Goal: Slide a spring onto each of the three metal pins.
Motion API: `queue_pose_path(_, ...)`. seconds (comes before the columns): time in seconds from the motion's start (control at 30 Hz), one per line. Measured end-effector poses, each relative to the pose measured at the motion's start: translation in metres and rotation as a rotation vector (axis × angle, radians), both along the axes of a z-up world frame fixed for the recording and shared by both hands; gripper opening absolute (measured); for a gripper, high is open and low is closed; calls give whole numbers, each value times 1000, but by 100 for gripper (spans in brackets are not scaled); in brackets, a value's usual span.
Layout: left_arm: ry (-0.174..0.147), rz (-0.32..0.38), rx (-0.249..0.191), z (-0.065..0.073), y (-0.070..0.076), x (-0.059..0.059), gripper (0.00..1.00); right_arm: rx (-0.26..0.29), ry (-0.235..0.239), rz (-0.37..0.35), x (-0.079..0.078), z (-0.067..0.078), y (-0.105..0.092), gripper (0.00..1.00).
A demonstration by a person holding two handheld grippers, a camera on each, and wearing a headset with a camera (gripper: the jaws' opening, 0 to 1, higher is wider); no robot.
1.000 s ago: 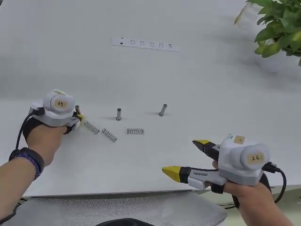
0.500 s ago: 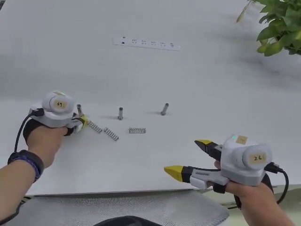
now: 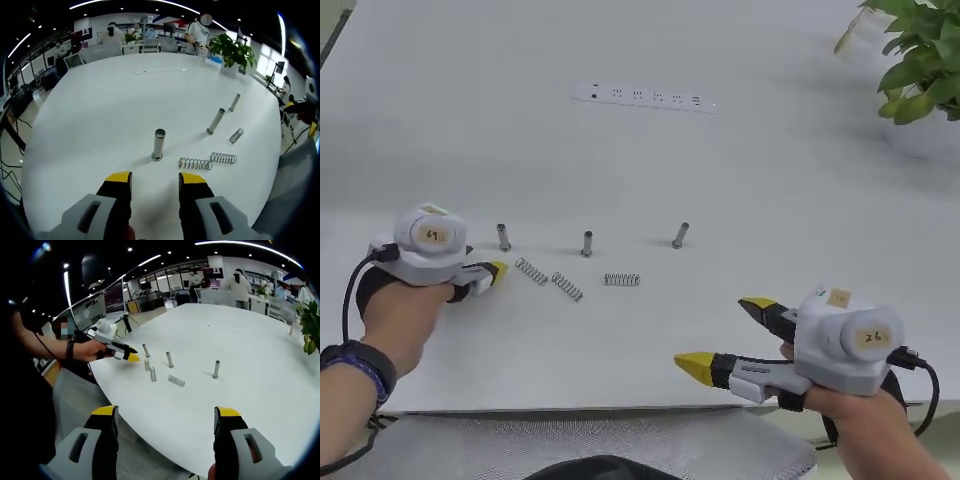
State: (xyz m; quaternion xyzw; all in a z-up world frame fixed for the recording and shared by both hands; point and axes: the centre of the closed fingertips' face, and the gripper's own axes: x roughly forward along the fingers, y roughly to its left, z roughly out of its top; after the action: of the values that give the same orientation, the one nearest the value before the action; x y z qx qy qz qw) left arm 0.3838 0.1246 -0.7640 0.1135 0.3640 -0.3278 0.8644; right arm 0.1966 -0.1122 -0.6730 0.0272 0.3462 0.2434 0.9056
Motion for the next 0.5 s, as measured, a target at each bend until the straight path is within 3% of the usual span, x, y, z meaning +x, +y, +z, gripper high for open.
queue_pose_path(0.5,-50,-20,-20,29,15,-20,38,1,-14,11,6,2,2,77)
